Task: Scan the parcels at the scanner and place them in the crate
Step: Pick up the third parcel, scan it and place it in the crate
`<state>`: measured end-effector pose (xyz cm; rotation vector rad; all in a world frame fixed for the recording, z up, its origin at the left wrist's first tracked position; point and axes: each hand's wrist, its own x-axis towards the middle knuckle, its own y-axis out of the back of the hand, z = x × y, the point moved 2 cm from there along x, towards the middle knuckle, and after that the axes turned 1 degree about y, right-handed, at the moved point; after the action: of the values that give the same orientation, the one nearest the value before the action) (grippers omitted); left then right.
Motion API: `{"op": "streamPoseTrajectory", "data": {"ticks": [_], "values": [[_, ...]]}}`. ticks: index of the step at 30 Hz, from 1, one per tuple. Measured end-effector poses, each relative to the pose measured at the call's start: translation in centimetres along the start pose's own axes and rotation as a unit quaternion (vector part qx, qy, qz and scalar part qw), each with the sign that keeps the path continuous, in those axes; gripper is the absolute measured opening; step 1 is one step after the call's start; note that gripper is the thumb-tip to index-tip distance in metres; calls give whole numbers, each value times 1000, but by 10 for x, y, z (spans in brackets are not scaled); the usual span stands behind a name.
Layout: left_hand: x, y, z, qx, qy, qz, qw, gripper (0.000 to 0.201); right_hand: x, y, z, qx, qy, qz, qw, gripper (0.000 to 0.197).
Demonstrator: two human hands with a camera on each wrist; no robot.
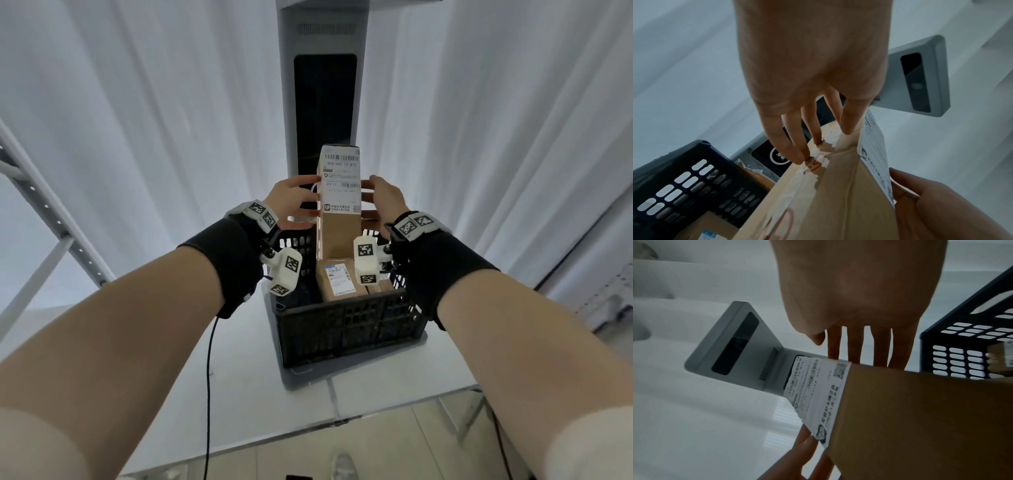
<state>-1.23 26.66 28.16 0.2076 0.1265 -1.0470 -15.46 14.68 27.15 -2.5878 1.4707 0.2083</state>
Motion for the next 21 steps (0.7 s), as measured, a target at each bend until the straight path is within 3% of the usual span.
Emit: {"op": "streamPoseTrajectory", "data": {"ticks": [5, 11, 17, 21], "values": [[37, -4, -22, 32, 26, -25, 999, 42, 46, 9, 23, -22, -42, -6, 999, 38], [89, -4, -55, 30, 86, 17, 996, 46, 115, 0, 60, -68, -82, -17, 994, 28], [139, 3, -102, 18, 170, 36, 985, 38, 208, -11, 131, -158, -95, -55, 981, 29], [165, 3, -140, -12, 238, 58, 970, 44, 247, -20, 180, -174, -159, -97, 967, 25]]}}
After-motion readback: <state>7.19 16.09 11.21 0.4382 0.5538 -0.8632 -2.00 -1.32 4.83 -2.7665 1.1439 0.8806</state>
